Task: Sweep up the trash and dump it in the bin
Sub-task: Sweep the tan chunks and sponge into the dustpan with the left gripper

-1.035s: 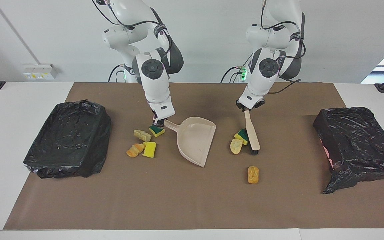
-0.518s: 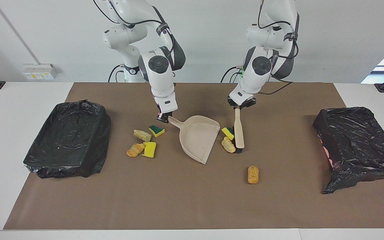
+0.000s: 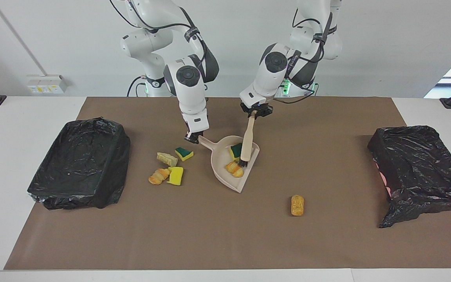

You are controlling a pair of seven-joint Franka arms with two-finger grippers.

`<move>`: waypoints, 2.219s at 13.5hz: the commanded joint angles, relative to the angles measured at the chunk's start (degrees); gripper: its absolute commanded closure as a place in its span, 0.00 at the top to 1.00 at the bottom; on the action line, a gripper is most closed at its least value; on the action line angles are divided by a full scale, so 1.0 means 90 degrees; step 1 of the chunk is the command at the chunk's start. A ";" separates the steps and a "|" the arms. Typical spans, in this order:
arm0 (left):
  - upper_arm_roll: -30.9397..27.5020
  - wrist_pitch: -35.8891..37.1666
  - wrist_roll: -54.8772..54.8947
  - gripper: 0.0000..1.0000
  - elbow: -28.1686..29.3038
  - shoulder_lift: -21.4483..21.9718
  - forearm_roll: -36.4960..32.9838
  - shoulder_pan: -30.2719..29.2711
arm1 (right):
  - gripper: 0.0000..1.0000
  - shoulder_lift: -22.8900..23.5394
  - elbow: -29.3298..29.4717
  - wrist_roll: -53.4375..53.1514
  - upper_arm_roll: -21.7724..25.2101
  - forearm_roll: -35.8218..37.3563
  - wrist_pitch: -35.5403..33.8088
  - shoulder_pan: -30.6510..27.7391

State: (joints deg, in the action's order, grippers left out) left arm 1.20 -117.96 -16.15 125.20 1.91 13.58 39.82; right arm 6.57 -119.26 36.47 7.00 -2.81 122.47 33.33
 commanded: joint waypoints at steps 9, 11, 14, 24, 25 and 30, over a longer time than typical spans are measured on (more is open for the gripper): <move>-0.0163 0.1086 0.1675 0.00 -0.2561 -0.1578 -0.1087 -0.2312 | 0.00 -0.0154 -0.0138 -0.0302 -0.0036 0.0039 -0.0062 -0.0041; -0.0163 0.1076 0.1978 0.00 -0.3078 -0.2017 -0.1497 -0.2519 | 0.00 -0.0154 -0.0138 -0.0302 -0.0026 0.0039 -0.0062 -0.0031; -0.0163 0.1037 0.2798 0.00 -0.3665 -0.2574 -0.2190 -0.2997 | 0.00 -0.0154 -0.0138 -0.0312 -0.0036 0.0039 -0.0062 -0.0031; -0.0085 0.0988 0.3924 0.00 -0.2350 -0.2049 -0.2710 -0.2580 | 0.00 -0.0154 -0.0138 -0.0409 -0.0036 0.0039 -0.0053 -0.0031; -0.0085 0.0969 0.3837 0.00 -0.2116 -0.1894 -0.2584 -0.2424 | 0.00 -0.0154 -0.0138 -0.0409 -0.0036 0.0039 -0.0053 -0.0031; -0.0065 0.0900 0.3875 0.00 -0.1148 -0.1316 -0.1725 -0.1633 | 0.00 -0.0154 -0.0138 -0.0448 -0.0036 0.0039 -0.0053 -0.0031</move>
State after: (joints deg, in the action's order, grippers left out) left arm 1.35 -109.14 18.50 110.12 -13.51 -4.14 21.63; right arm 6.56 -119.39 34.98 6.98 -2.85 122.46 33.33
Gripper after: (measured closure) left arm 0.731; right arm 0.670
